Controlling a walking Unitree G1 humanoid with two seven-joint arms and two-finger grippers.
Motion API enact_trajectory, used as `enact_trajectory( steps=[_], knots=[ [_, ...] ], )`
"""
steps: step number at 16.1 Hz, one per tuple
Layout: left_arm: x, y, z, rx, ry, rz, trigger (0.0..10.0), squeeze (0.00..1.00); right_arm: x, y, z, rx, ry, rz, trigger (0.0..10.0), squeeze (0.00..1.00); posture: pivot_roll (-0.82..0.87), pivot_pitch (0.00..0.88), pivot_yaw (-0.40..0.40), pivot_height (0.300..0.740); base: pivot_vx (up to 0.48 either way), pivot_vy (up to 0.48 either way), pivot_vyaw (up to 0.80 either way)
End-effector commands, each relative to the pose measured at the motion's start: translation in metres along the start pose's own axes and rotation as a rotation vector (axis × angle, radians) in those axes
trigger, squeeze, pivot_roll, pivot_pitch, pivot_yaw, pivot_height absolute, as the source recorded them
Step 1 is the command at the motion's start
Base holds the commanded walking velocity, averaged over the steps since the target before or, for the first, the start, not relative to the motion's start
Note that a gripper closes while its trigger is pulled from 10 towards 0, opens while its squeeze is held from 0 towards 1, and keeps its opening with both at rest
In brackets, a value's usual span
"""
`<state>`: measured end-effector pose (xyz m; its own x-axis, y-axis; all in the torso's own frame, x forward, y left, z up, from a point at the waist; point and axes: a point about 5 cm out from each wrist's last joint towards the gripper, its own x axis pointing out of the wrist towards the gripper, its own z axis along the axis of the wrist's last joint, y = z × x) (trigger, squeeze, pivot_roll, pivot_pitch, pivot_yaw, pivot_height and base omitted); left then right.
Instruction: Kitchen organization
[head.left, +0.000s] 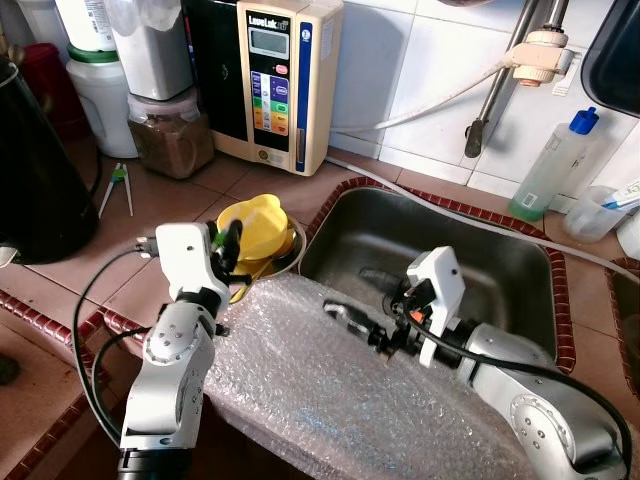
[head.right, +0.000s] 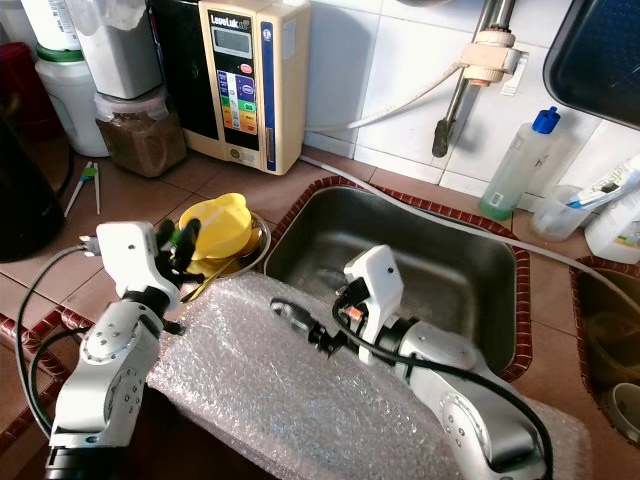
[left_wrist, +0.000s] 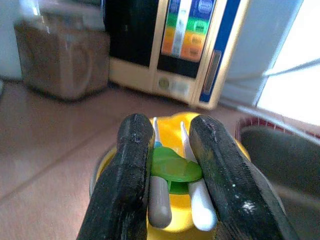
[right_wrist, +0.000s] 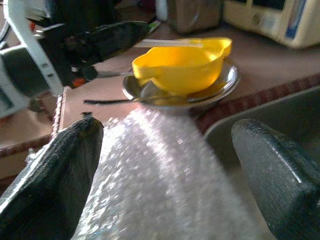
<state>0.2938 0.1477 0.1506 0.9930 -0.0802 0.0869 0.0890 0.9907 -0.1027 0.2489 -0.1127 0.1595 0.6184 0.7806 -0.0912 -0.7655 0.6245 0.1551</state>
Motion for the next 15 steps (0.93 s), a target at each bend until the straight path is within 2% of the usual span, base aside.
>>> enact_trajectory(
  steps=[1,4,6,7,8,11,12,15],
  knots=[
    [0.002,-0.005,0.014,0.017,-0.066,-0.02,0.0,0.0,-0.001,-0.002,0.0,-0.016,0.004,-0.004,10.0,0.0,-0.04,0.0,-0.056,0.74,0.0,0.0,0.0],
    [0.006,-0.017,0.035,0.005,-0.164,-0.086,0.0,0.0,0.001,-0.011,0.006,0.095,-0.072,-0.031,10.0,0.0,-0.04,0.0,-0.057,0.74,0.0,0.0,0.0],
    [0.009,-0.029,0.051,-0.055,-0.216,-0.171,0.0,0.0,0.004,-0.021,0.009,0.164,-0.122,-0.111,10.0,0.0,-0.03,0.0,-0.062,0.74,0.0,0.0,0.0],
    [0.009,-0.039,0.058,-0.122,-0.235,-0.248,0.0,0.0,0.008,-0.032,0.013,0.259,-0.196,-0.189,10.0,0.0,-0.03,0.0,-0.061,0.74,0.0,0.0,0.0],
    [0.009,-0.04,0.059,-0.129,-0.24,-0.259,0.0,0.0,0.009,-0.033,0.014,0.273,-0.209,-0.199,10.0,0.0,-0.03,0.0,-0.061,0.74,0.0,0.0,0.0],
    [0.006,-0.057,0.057,-0.17,-0.236,-0.37,0.0,0.0,0.014,-0.045,0.017,0.417,-0.29,-0.274,10.0,0.0,-0.03,0.0,-0.06,0.74,0.0,0.0,0.0],
    [0.004,-0.065,0.055,-0.184,-0.222,-0.431,0.0,0.0,0.017,-0.05,0.02,0.495,-0.333,-0.297,10.0,0.0,-0.03,0.0,-0.059,0.74,0.0,0.0,0.0],
    [0.001,-0.078,0.048,-0.178,-0.187,-0.544,0.0,0.0,0.022,-0.056,0.029,0.615,-0.394,-0.278,10.0,0.0,-0.03,0.0,-0.059,0.74,0.0,0.0,0.0]
  ],
)
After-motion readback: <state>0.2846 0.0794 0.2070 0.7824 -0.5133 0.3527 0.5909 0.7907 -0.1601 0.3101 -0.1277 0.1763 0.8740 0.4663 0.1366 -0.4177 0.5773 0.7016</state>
